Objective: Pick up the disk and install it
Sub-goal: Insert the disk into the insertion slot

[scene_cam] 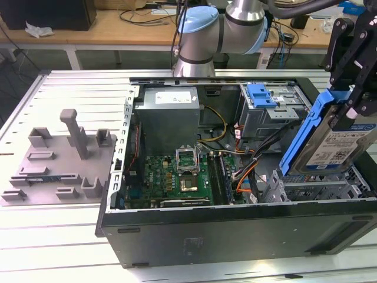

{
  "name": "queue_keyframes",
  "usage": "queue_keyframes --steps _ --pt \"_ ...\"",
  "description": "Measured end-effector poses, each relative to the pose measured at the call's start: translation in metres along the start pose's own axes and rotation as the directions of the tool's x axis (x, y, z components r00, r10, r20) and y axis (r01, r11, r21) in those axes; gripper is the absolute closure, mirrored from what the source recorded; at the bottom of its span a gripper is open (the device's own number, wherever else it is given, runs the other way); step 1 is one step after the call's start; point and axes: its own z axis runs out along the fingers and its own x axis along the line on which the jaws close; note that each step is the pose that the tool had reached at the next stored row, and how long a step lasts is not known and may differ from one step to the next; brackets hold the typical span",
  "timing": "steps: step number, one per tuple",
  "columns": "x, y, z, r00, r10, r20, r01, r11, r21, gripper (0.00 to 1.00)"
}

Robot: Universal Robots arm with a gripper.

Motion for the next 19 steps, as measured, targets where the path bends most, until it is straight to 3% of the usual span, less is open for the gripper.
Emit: queue_keyframes --steps 19 --pt "0.0029 0.0005 0.0108 1.0000 0.000 0.0000 0.000 1.0000 0.0020 0.63"
